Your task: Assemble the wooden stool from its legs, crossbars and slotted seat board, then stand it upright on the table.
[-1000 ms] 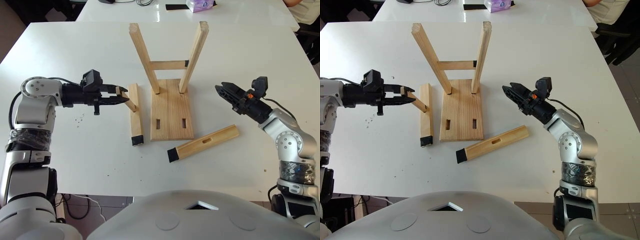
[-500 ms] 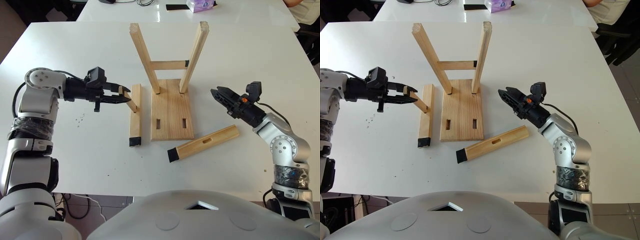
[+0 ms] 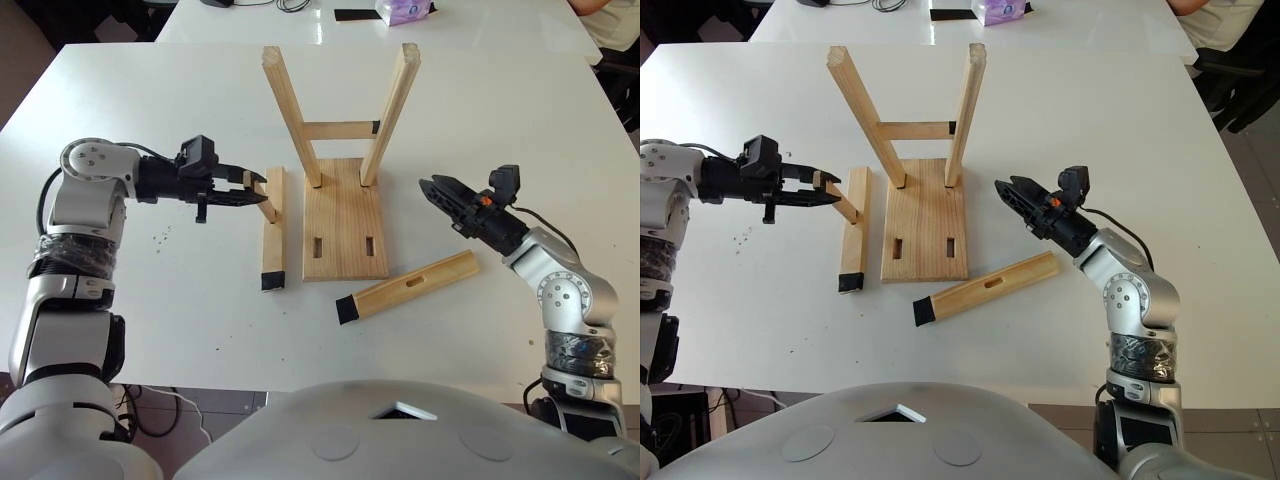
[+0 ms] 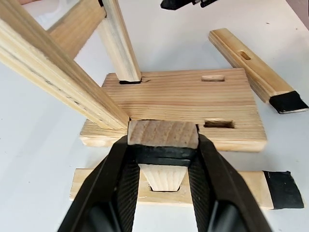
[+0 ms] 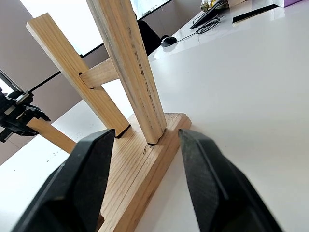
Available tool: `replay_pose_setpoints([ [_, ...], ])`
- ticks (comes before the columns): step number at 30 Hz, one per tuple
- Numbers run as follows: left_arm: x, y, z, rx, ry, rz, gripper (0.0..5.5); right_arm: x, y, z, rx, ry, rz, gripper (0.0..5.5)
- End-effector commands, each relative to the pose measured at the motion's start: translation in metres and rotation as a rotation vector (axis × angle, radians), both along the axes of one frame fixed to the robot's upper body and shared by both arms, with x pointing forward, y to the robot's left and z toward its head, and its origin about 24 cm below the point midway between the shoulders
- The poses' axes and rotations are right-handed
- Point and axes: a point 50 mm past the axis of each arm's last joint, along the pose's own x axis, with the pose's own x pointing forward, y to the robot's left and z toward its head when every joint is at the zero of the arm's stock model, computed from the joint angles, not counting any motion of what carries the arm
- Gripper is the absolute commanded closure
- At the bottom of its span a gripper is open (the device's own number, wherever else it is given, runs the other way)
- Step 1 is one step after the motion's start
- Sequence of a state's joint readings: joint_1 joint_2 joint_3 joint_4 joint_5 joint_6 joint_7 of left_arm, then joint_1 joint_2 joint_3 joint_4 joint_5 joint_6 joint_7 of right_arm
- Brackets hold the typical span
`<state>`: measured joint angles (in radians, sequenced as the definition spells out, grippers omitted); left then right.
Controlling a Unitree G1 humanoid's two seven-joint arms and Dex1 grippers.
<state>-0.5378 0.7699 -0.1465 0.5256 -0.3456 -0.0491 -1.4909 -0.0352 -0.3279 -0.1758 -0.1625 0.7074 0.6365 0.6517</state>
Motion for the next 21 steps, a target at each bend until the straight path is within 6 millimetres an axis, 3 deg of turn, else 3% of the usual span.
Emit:
replay_pose_setpoints([
  [1, -0.007, 0.006, -0.045, 0.138, 0.164, 0.084, 3.89, 0.002, -0.001, 0.001, 0.008, -0.015, -0.034, 3.08],
  [7, -0.004, 0.015, -0.024, 0.122, 0.071, 0.137, 2.99, 0.000, -0.004, -0.001, 0.032, -0.022, -0.083, 3.08],
  [16, -0.028, 0.026, 0.008, 0.095, -0.014, 0.159, 2.94, -0.014, -0.004, -0.011, 0.044, 0.010, -0.124, 3.08],
  [21, -0.034, 0.039, 0.024, 0.079, -0.088, 0.279, 2.94, -0.012, -0.008, -0.012, 0.037, 0.011, -0.136, 3.08],
])
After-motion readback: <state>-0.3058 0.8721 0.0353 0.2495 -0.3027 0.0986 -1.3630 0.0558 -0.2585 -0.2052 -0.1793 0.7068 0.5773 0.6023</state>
